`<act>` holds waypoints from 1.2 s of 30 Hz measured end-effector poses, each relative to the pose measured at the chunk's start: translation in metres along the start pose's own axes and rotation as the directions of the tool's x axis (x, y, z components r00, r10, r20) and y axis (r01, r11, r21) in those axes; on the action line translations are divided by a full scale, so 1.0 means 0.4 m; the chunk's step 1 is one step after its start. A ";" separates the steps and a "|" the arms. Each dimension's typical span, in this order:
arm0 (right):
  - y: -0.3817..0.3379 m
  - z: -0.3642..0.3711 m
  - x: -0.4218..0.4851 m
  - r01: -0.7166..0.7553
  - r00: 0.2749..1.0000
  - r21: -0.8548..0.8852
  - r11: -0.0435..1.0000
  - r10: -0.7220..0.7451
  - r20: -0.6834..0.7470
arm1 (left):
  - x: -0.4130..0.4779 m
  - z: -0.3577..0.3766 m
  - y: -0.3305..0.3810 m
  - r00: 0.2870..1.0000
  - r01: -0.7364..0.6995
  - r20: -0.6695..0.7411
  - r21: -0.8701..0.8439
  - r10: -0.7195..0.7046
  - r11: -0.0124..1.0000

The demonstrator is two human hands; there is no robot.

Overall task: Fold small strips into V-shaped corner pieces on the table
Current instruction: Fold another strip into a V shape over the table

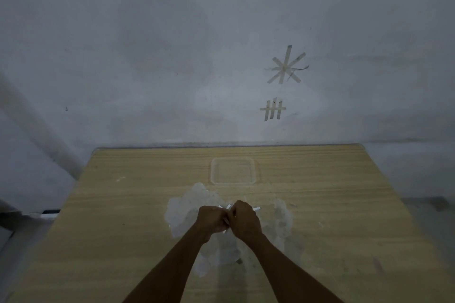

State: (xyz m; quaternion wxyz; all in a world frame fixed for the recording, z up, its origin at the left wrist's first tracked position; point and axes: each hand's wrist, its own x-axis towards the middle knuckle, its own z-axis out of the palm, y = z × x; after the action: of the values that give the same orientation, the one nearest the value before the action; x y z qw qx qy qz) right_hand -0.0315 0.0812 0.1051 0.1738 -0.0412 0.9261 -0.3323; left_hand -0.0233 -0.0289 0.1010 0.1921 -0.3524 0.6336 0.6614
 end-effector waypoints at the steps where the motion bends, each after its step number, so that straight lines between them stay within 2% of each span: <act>1: 0.001 -0.001 0.003 0.011 1.000 -0.012 1.000 -0.011 0.007 | -0.001 0.002 0.002 1.000 0.013 -0.005 -0.022 -0.013 1.000; 13: 0.002 0.006 0.020 0.111 0.994 -0.309 0.945 -0.108 0.028 | -0.014 0.019 0.017 0.999 0.006 -0.031 -0.184 -0.012 0.983; 16: -0.004 0.007 0.025 0.092 0.995 -0.284 0.954 -0.100 -0.015 | -0.014 0.023 0.025 0.999 0.020 -0.029 -0.222 -0.027 0.975; 20: -0.008 0.005 0.030 0.059 0.994 -0.161 0.985 -0.073 -0.082 | -0.014 0.027 0.039 0.999 0.018 -0.038 -0.262 -0.029 0.965; 24: -0.005 0.006 0.035 0.108 0.986 -0.221 0.969 -0.133 -0.102 | -0.011 0.025 0.042 0.998 0.014 -0.050 -0.274 -0.029 0.962; 28: -0.006 0.004 0.043 0.083 0.983 -0.275 0.958 -0.124 -0.135 | -0.010 0.027 0.040 0.999 -0.001 -0.042 -0.259 -0.010 0.966; 36: -0.003 0.009 0.050 0.039 0.975 -0.273 0.961 -0.096 -0.199 | -0.017 0.039 0.058 1.000 -0.020 0.012 -0.186 0.022 0.982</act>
State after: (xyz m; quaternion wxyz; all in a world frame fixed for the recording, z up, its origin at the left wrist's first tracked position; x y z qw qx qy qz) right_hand -0.0490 0.0745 0.0975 0.0562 -0.0604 0.9737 -0.2126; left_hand -0.0384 -0.0151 0.1213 0.1559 -0.3573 0.5716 0.7220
